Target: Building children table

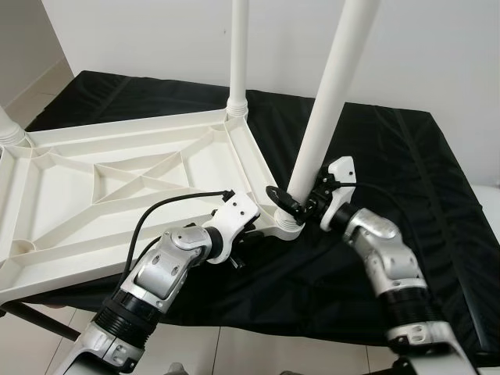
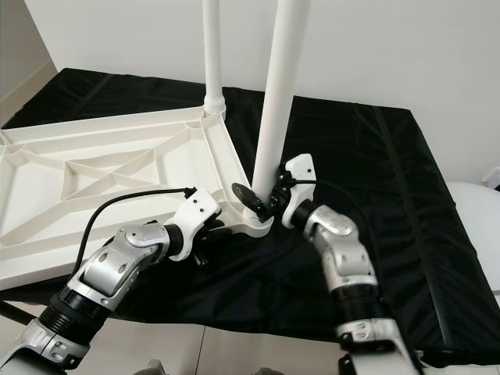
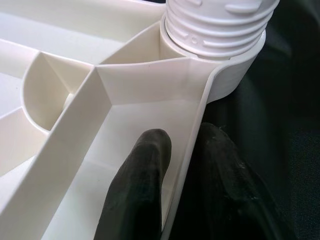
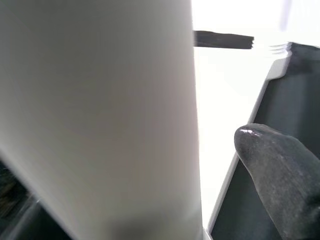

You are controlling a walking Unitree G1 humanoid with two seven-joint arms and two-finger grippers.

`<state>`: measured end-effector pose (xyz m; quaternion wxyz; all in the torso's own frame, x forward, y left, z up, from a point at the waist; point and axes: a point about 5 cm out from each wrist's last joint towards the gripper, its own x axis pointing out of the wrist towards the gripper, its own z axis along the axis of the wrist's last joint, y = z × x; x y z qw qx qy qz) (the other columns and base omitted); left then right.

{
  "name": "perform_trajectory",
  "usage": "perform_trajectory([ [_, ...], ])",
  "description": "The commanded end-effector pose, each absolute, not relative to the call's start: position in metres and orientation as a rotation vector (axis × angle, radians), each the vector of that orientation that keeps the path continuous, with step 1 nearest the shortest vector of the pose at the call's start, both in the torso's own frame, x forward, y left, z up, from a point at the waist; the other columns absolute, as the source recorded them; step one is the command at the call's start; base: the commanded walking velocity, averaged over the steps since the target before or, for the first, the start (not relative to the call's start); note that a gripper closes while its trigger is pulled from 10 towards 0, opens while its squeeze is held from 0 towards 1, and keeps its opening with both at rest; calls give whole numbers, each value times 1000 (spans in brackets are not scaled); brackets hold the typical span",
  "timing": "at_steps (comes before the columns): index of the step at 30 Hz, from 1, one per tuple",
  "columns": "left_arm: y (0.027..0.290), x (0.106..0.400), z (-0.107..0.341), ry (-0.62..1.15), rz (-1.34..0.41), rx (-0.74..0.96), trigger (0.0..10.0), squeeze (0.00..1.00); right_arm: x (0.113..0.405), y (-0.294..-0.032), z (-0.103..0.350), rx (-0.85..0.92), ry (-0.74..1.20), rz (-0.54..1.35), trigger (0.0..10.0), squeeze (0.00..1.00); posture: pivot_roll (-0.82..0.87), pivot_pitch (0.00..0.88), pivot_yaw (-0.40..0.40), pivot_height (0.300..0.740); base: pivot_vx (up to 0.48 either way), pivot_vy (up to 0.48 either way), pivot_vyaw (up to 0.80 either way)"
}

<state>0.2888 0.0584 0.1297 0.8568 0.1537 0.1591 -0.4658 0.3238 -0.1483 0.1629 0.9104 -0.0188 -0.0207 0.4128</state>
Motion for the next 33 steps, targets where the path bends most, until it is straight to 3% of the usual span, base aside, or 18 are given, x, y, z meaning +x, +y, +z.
perform_trajectory([
  [1,54,287,132,315,-1020,326,10000,0,324,-148,163,-39,-40,928,10000,0,20,0,-25,740,0,0,0],
  [10,54,286,132,317,-1017,328,10000,0,321,-150,157,-117,31,1115,10000,0,25,0,-23,740,0,0,0],
  [23,55,287,133,317,-1014,328,10000,0,328,-154,157,-124,29,1177,9804,0,24,5,-23,740,0,0,0],
  [24,55,287,133,317,-1012,327,10000,0,329,-154,157,-122,29,1180,6000,0,24,5,-23,740,0,0,0],
  [25,56,287,133,318,-1012,327,10000,0,329,-155,157,-122,29,1183,3961,0,23,7,-22,740,0,0,0],
  [26,56,287,133,318,-1012,327,10000,0,329,-155,157,-122,29,1183,3961,0,23,7,-22,740,0,0,0],
  [27,56,287,133,319,-1011,327,10000,0,329,-156,157,-122,28,1186,0,0,22,8,-22,740,0,0,0],
  [33,56,287,133,318,-1011,325,10000,0,329,-157,159,-112,14,1193,0,0,20,12,-22,740,0,0,0],
])
